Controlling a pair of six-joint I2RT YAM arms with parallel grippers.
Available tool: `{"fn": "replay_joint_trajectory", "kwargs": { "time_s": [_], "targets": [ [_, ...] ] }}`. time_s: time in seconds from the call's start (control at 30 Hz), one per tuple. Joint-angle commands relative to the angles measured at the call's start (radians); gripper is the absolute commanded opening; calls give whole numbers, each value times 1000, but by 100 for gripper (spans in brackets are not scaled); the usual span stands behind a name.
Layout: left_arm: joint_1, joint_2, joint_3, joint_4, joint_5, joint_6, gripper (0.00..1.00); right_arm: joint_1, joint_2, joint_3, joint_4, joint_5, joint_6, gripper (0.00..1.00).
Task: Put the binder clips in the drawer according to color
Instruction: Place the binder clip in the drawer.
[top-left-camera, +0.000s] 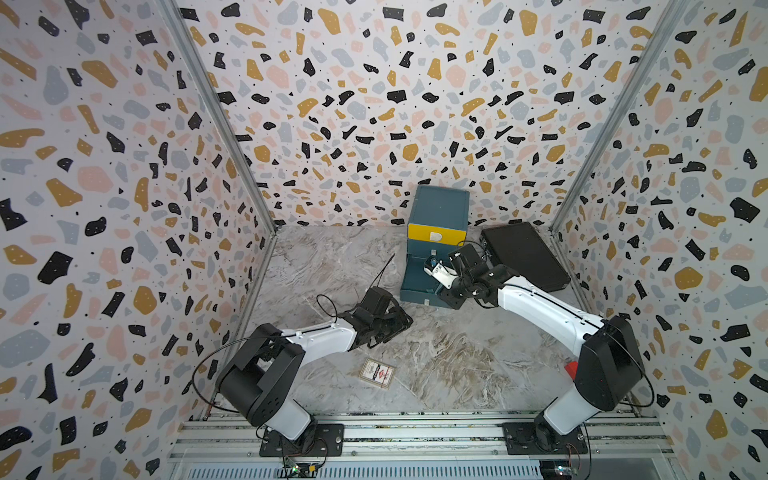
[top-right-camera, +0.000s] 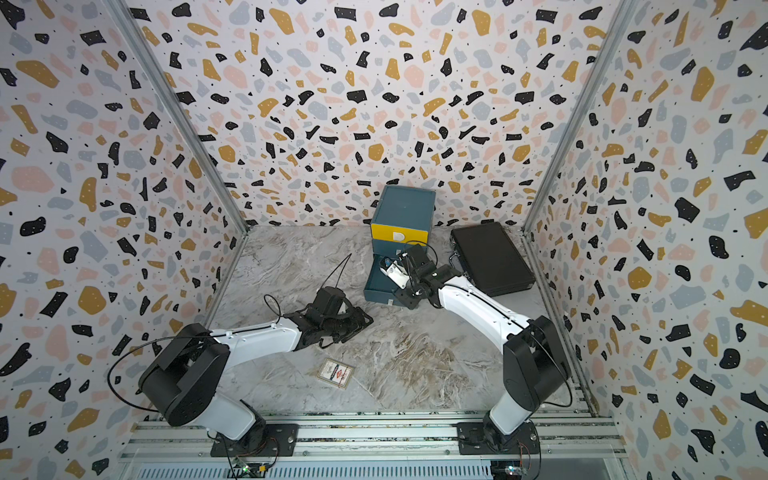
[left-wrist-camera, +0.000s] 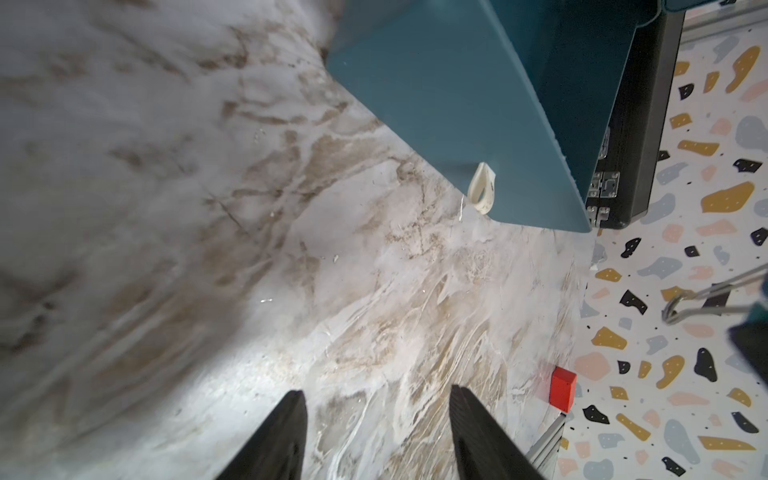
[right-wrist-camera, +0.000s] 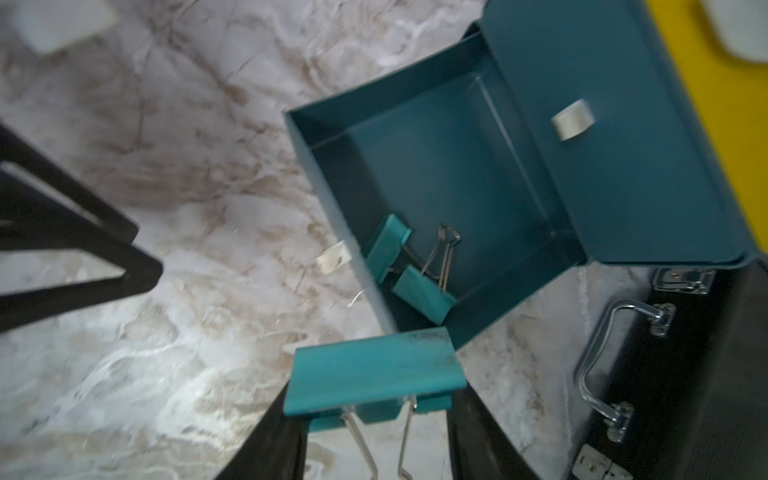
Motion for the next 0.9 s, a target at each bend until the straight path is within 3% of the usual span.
{"fn": "replay_joint_trajectory", "kwargs": {
  "time_s": [0.0,0.27,0.37,0.5,0.57,0.7,0.87],
  "targets": [
    [-4,-15,-43,119,-25,-68,59,-19,62,80,69,16,86,30],
    [-15,-16,-73,168,-39,-102,58,-27,194,146,212,88,118,33],
    [-17,-20,-70,164,-45,-104,58,-31,222,135,253,100,137,42],
    [-19,-19,-64,164,-44,-109,58,-33,217,105,283,118,184,69],
    [-21,-12,-61,177,-41,-115,58,-35,196,82,299,122,204,77],
    [-24,27,-45,220,-24,-131,58,-36,139,52,303,115,240,83],
    [-27,106,0,276,-13,-142,57,-40,17,-13,301,131,313,83]
  ]
}}
